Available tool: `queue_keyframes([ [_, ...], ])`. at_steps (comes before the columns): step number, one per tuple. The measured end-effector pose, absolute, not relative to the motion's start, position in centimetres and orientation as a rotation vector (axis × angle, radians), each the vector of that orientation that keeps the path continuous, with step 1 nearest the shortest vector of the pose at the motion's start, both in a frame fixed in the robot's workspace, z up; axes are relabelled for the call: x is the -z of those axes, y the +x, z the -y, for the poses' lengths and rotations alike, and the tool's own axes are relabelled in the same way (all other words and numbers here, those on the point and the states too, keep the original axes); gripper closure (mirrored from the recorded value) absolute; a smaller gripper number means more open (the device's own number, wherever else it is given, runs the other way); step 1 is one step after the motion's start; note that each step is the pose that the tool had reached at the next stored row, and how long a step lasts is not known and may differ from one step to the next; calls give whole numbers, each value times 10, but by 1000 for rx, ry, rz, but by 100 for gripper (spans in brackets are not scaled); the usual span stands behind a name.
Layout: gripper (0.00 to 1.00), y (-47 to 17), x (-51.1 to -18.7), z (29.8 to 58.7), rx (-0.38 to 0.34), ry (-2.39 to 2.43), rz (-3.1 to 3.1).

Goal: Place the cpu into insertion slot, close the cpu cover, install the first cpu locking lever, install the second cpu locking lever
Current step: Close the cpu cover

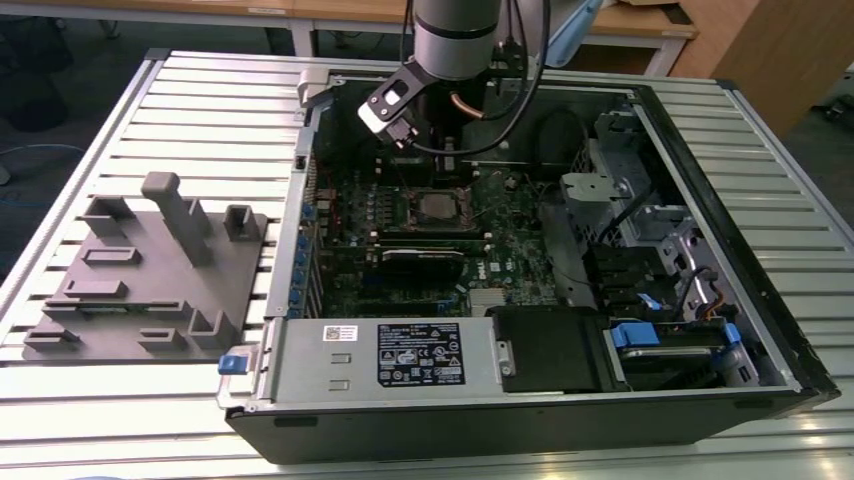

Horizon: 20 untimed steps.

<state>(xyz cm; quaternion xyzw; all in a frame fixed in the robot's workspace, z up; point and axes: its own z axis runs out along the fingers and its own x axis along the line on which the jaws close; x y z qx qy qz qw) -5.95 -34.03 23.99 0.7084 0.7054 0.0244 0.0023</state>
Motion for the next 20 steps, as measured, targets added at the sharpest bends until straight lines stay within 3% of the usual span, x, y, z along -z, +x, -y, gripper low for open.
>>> queue_keyframes([
  [20,89,-59,-246,340,-77,2222,-2213],
])
